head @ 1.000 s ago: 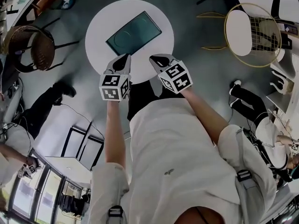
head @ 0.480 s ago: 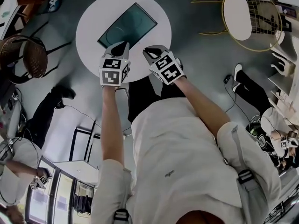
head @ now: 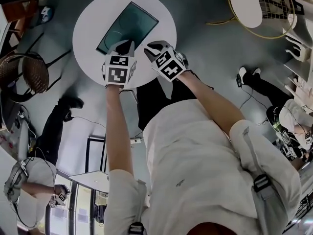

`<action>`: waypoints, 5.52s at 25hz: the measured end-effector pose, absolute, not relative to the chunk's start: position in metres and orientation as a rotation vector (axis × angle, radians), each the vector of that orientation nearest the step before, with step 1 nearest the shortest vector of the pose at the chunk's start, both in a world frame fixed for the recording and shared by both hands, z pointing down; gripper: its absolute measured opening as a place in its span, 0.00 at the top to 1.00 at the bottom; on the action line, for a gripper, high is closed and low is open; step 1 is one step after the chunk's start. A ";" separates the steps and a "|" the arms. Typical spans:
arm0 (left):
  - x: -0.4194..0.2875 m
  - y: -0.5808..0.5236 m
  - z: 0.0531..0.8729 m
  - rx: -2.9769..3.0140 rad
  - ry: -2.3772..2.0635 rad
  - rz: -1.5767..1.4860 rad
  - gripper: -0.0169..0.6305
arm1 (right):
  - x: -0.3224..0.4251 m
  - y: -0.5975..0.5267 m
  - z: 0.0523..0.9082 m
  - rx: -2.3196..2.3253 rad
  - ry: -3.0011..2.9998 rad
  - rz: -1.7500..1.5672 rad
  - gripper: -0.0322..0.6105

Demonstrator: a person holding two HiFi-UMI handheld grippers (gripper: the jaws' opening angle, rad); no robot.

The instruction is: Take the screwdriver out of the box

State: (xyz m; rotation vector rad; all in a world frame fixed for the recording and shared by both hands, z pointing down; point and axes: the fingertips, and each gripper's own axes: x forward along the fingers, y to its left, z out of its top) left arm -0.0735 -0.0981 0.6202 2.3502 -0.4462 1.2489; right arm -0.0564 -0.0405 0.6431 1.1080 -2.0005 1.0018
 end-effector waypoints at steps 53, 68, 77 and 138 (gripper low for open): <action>-0.073 -0.115 0.637 2.240 -0.457 1.346 0.96 | -0.058 -0.006 0.677 0.963 -1.865 1.044 0.84; -0.073 -0.113 0.636 2.250 -0.472 1.385 0.96 | -0.044 0.036 0.675 0.908 -1.837 1.053 0.84; -0.071 -0.111 0.637 2.246 -0.492 1.388 0.96 | -0.038 0.055 0.674 0.896 -1.849 1.049 0.84; -0.109 0.034 0.469 2.334 -1.220 0.756 0.96 | -0.012 -0.027 0.636 0.631 -1.891 0.031 0.93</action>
